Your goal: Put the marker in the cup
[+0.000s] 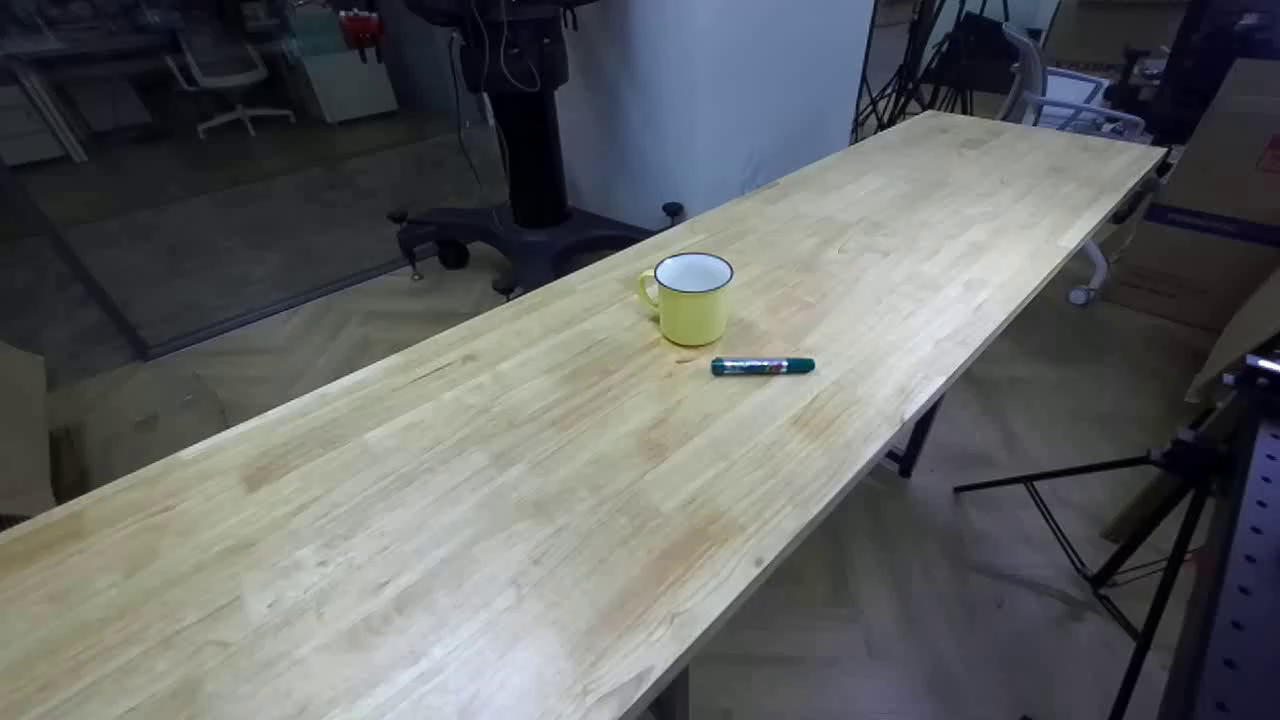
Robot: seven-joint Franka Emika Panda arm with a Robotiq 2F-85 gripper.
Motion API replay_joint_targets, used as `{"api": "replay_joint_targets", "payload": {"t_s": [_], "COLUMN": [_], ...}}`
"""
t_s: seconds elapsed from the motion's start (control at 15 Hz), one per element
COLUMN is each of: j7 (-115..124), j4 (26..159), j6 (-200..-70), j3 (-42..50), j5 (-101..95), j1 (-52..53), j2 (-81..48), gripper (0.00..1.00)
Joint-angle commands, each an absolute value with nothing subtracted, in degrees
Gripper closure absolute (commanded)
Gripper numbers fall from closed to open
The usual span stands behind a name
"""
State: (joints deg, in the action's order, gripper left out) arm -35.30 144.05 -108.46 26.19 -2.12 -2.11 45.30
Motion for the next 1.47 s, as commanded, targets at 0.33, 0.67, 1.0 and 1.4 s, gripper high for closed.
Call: {"api": "replay_joint_targets", "payload": {"t_s": [0.33, 0.67, 1.0, 1.4], "j7": [-36.08, -36.08, -35.72, -33.51], "j4": [143.92, 143.92, 144.7, 142.36], "j6": [-108.46, -108.47, -113.72, -126.72], "j3": [25.26, 25.26, 24.44, 20.28], "j5": [-1.23, -1.23, -2.32, -8.8], "j1": [-3.32, -3.32, -3.57, -3.15], "j2": [44.93, 44.93, 43.82, 26.21], "gripper": [0.0, 0.0, 0.0, 0.0]}}
